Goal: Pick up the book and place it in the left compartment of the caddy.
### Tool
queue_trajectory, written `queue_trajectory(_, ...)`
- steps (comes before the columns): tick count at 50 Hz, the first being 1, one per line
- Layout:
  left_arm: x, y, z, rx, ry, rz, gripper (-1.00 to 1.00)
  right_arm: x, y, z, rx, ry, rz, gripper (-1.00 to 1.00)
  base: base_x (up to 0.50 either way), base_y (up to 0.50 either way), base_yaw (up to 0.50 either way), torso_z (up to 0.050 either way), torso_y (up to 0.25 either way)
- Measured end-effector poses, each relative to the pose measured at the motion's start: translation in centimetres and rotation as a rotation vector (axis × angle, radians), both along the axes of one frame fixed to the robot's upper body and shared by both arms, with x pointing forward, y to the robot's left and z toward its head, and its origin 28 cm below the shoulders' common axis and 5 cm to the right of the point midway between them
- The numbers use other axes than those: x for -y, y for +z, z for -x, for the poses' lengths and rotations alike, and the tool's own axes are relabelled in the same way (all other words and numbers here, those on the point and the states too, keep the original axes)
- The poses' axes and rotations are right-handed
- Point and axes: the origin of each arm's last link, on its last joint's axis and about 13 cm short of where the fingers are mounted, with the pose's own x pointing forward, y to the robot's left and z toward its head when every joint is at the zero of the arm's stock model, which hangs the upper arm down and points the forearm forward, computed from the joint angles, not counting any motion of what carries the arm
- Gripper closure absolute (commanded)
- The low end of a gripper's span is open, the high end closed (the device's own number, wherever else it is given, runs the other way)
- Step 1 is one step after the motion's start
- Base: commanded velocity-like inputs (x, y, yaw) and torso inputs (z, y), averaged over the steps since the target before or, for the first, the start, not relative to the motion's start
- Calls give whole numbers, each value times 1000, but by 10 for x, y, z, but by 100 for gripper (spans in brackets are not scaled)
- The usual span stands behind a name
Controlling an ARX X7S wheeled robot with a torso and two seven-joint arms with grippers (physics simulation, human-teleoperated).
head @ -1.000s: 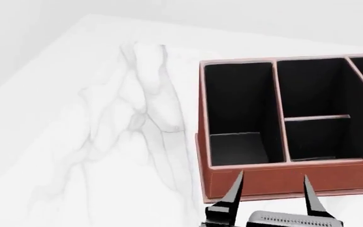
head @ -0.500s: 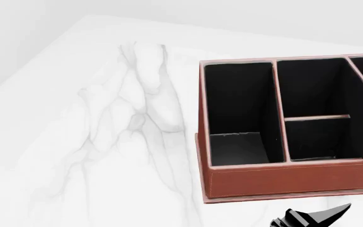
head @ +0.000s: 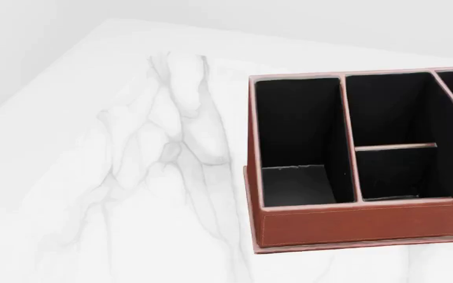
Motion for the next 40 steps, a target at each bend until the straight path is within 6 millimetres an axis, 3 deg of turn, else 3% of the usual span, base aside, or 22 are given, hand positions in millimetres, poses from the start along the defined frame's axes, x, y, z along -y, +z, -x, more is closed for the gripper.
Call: queue_trajectory(40, 0, -1, -1, -9, 2, 0, -100, -8, -45, 8, -146, -4, -89, -100, 0, 0, 0, 0, 0)
